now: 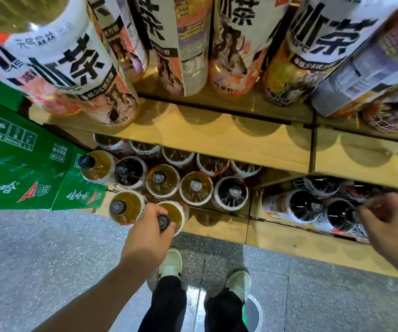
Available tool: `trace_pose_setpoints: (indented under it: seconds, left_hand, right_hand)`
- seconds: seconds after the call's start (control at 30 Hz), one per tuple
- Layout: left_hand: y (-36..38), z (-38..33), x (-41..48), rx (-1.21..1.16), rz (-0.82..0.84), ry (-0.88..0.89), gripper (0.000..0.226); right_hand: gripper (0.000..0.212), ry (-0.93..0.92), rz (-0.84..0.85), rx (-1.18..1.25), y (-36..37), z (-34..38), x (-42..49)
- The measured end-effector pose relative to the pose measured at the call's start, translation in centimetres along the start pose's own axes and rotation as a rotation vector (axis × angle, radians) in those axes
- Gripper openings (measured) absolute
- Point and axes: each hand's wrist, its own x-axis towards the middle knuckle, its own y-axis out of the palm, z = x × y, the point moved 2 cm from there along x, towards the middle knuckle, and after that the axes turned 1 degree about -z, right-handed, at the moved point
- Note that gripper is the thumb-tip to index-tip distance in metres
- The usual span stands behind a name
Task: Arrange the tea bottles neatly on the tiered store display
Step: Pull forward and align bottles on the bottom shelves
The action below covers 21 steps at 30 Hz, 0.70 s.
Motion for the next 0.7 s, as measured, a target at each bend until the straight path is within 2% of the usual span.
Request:
trace_pose_setpoints:
  seconds: [0.03,0.07,0.23,0.27,0.37,0.43,0.57,0.7]
  left_hand:
    - [0.0,0.0,0.0,-0.003,0.003,-0.003,0.028]
    - [0.0,0.1,0.0,-0.009,0.005,-0.004,0.028]
    - [0.2,0.0,0.0,-0.039,0.017,0.018,0.028]
    - [0.1,-0.1,0.0,-0.034,0.016,0.029,0.028]
    - [0.1,-0.2,-0.2,0.007,0.011,0.071,0.03]
    - [0.2,-0.5,-0.6,0.037,0.016,0.102,0.03]
    - [0.6,-1.6,-1.3,0.068,0.011,0.161,0.031]
    - [1.5,-2.9,-1.9,0.06,0.035,0.216,0.028]
  right_hand:
    - [0.018,-0.027,0.016,0.057,-0.7,3.8,-2.1]
    - [0.012,-0.042,0.08,0.052,0.0,5.6,-4.0]
    - [0.009,-0.232,0.323,0.089,4.5,10.8,-7.9]
    - [0.016,-0.284,0.353,0.064,5.8,11.7,-8.0]
    - [0.046,-0.401,0.37,0.022,9.3,14.5,-7.4]
    - [0.057,-0.448,0.359,0.032,10.7,16.3,-6.8]
    - [0.054,-0.447,0.37,-0.009,12.6,18.6,-5.3]
    - [0.033,-0.408,0.388,0.001,12.9,18.8,-4.4]
